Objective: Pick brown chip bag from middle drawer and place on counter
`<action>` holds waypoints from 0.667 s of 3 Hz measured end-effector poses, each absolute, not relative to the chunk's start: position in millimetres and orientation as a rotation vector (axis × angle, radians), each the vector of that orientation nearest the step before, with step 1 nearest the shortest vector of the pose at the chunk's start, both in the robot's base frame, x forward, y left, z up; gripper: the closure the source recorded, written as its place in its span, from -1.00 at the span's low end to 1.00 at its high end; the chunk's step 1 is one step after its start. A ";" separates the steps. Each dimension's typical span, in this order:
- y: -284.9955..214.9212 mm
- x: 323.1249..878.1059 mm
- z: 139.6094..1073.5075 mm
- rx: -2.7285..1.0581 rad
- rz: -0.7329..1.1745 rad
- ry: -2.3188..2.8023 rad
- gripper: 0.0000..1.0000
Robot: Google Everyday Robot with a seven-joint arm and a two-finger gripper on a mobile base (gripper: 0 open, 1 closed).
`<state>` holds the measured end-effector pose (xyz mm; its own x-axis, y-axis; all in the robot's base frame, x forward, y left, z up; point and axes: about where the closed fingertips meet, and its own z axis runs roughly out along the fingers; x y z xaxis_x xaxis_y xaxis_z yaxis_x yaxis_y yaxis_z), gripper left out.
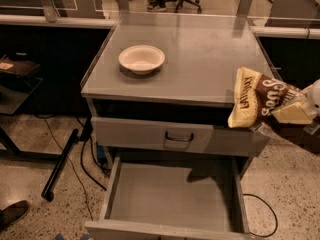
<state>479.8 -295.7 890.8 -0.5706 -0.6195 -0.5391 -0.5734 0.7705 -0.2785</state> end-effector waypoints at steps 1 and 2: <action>-282.7 500.3 906.3 -0.911 -0.090 2.304 1.00; -214.7 560.5 913.1 -1.015 0.011 2.258 1.00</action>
Offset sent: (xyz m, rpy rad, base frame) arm 0.1762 0.1966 0.0359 0.1122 0.0147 0.3189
